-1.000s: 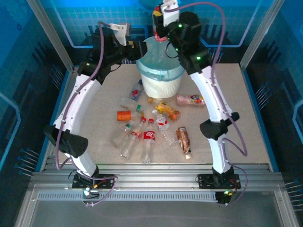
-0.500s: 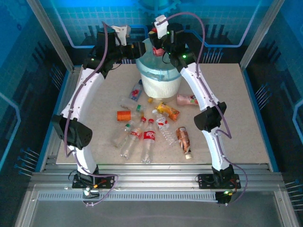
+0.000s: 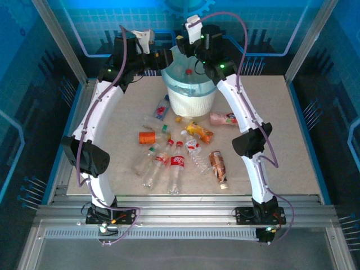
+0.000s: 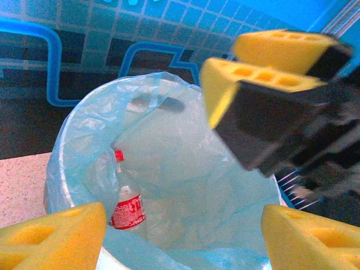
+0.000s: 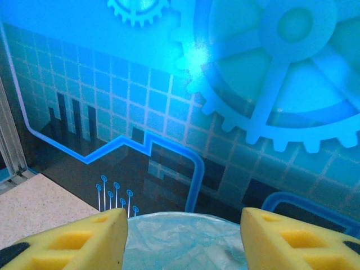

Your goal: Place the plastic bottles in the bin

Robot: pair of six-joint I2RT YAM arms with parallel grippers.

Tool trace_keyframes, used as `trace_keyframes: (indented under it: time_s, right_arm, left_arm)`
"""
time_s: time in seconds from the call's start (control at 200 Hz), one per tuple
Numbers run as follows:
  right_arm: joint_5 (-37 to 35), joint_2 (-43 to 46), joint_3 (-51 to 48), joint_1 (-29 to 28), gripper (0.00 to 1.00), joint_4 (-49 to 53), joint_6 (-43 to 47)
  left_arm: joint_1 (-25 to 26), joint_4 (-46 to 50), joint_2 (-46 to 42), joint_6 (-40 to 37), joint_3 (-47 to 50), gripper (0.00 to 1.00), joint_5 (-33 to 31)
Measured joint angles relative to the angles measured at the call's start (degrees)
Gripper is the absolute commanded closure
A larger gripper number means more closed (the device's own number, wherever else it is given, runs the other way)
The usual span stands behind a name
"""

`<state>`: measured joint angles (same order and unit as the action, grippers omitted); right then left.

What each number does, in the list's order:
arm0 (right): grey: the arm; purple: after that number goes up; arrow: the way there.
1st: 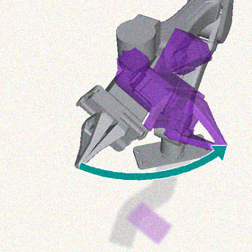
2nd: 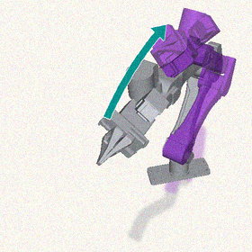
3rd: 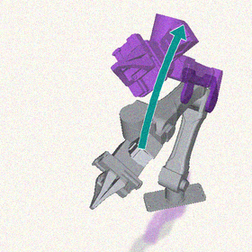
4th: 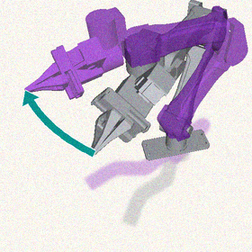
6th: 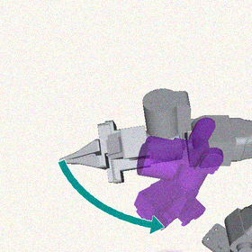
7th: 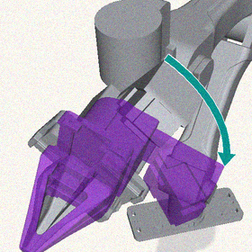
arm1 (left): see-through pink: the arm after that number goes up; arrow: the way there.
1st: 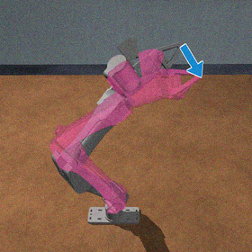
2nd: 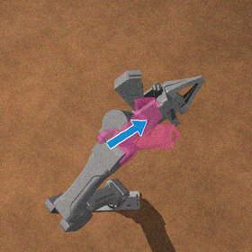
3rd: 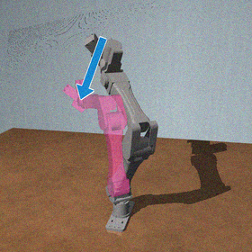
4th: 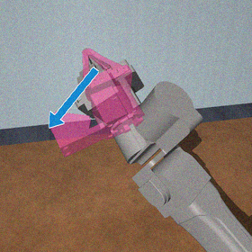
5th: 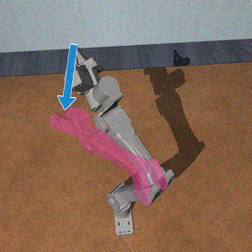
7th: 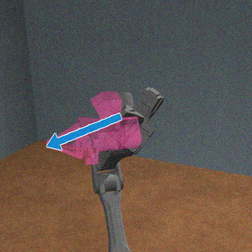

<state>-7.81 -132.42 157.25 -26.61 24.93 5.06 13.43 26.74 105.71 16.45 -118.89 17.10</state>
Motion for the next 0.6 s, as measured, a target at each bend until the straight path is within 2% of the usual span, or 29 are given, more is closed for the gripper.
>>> trace_keyframes:
  time_s: [0.195, 0.34, 0.47, 0.6]
  right_arm:
    - [-0.11, 6.34, 0.02, -0.11, 0.43, 5.42, -1.92]
    - [-1.16, 12.98, -1.70, -0.20, 0.42, 12.04, -4.94]
    - [-1.11, 22.77, -12.15, 0.81, 0.42, 16.11, -9.53]
    - [-0.92, 35.34, -32.15, 4.13, 0.43, 15.93, -14.45]
  left_arm:
    - [0.02, 0.11, -0.48, 0.15, 0.20, 0.27, 0.39]
    - [0.98, 0.87, -3.93, -0.70, 2.51, 0.27, -0.11]
    - [5.35, 1.70, -8.28, -4.68, 4.94, 0.27, -2.49]
    - [12.15, 2.14, -11.21, -9.31, 6.71, 0.27, -4.76]
